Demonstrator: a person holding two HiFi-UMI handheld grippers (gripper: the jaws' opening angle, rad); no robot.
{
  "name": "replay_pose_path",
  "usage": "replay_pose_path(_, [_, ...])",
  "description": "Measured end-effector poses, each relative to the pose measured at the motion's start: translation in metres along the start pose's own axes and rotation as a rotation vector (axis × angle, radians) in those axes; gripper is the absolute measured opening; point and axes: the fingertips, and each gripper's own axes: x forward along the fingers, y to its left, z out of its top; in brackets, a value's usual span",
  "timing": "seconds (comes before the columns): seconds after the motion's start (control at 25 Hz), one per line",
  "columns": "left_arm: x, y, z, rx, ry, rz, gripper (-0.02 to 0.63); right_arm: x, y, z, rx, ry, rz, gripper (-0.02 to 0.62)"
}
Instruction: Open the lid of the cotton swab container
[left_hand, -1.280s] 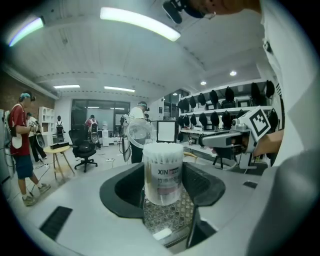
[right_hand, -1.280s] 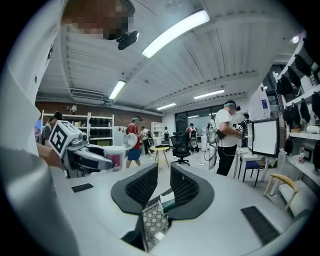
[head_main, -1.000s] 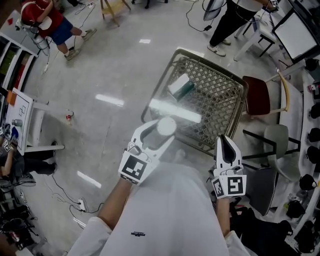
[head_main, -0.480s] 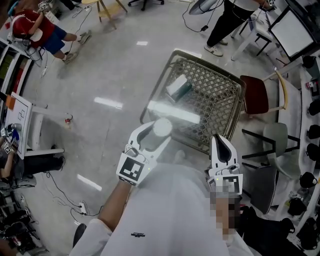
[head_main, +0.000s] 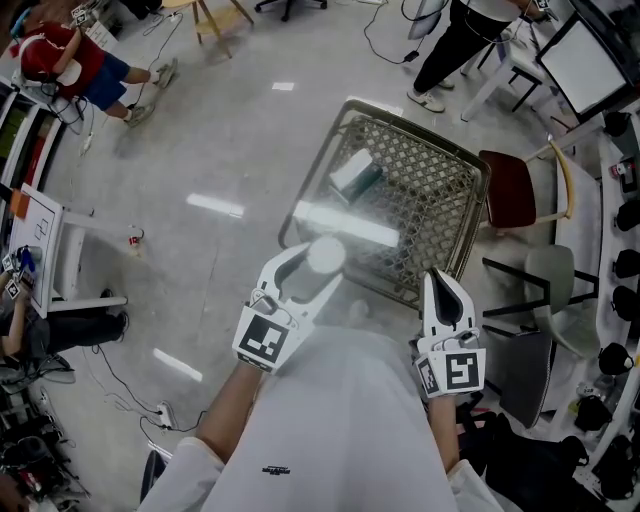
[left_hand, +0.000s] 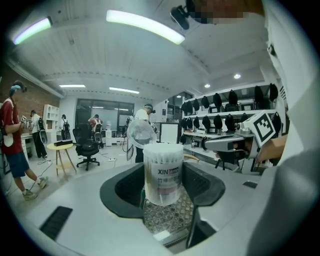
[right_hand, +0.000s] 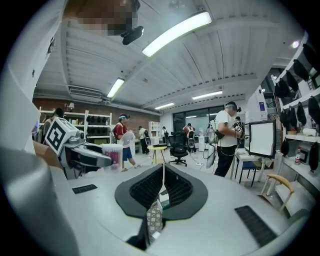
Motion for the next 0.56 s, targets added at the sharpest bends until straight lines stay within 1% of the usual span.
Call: replay_pose_path(0.56, [0.0055,-0.0096,-0.0026,0.006,0.007,-0.014,0.23,-0.0008,-0.0029,-0.0023,-0.003,0.0,0.01,0.006])
